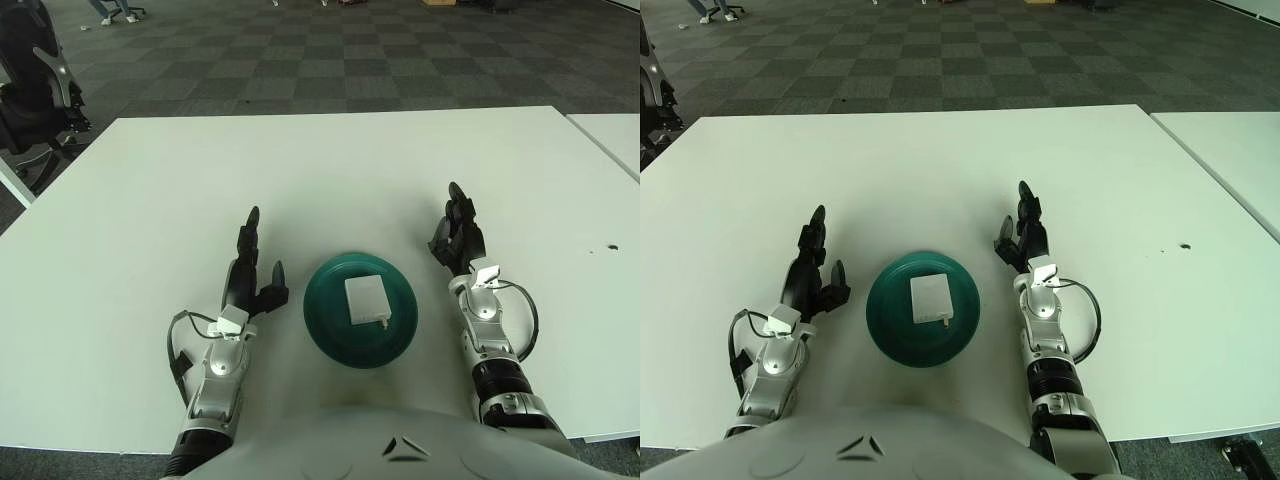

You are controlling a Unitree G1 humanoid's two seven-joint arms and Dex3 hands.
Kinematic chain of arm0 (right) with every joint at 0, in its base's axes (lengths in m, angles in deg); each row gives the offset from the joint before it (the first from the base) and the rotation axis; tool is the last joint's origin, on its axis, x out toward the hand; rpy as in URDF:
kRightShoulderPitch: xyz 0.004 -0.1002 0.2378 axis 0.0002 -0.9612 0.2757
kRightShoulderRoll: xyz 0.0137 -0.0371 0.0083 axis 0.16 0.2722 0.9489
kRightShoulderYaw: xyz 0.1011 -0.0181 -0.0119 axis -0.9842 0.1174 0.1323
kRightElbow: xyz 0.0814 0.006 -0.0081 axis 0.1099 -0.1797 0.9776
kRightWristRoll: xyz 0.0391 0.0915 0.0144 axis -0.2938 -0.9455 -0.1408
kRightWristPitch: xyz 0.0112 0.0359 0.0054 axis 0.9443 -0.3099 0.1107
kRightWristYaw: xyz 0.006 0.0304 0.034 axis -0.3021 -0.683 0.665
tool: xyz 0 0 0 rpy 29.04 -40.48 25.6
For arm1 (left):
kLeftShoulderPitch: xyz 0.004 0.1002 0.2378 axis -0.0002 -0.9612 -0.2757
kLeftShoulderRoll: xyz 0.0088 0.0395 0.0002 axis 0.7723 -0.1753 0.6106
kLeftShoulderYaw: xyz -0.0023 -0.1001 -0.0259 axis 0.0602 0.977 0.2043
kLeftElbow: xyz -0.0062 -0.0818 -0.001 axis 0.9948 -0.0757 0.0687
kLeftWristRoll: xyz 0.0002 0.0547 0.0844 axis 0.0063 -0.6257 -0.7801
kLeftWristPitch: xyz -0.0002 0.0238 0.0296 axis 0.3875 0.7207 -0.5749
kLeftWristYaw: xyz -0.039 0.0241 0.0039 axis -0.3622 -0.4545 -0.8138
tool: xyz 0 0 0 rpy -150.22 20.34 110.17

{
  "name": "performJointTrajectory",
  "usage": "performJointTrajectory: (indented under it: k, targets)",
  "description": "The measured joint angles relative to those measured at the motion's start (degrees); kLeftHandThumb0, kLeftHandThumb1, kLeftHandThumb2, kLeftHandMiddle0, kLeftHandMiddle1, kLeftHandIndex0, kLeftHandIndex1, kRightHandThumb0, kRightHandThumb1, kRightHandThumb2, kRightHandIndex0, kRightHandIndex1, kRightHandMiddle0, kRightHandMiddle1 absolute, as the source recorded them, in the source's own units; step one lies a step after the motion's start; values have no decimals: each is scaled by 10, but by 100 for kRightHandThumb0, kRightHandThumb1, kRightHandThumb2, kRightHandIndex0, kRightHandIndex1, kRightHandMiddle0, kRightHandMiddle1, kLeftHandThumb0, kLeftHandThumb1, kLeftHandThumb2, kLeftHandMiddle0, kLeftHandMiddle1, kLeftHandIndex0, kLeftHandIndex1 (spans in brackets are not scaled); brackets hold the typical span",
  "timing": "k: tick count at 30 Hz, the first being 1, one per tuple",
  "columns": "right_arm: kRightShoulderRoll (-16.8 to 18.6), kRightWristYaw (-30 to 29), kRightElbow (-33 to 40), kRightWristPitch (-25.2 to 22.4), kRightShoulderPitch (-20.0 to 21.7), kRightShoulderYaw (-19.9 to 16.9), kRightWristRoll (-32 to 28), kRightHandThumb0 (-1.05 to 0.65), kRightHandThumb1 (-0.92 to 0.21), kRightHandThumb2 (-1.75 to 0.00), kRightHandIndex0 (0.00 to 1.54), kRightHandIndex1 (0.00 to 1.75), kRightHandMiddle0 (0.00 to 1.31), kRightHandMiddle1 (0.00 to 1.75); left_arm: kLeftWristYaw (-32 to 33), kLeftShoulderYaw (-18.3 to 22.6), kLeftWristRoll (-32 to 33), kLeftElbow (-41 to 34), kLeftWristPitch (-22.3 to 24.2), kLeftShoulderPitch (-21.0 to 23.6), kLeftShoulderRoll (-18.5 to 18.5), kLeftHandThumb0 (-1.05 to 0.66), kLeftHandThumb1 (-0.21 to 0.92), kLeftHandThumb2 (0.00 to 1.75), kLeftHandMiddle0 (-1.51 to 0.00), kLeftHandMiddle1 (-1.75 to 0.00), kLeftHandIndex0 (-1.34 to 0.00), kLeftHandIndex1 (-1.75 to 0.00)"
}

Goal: Put the charger into the plate.

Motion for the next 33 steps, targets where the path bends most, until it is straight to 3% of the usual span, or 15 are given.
performJointTrajectory:
  k: [14,24,33]
  targets:
    - [-1,-4,87,7,-67,0,1,-86,-92,-89,2,0,0,22,-54,-14,58,-28,0,-39,-10,-103,92,105,-4,-1,0,-20]
    - [1,0,172,-29,-143,25,7,-80,-92,-88,0,0,0,21,-75,-14,98,-64,17,-59,-14,-99,92,103,-8,-2,0,-25]
    - [-2,17,192,-43,-161,45,18,-77,-92,-88,0,0,0,17,-75,-16,96,-67,29,-57,-21,-98,92,102,-10,-2,0,-28]
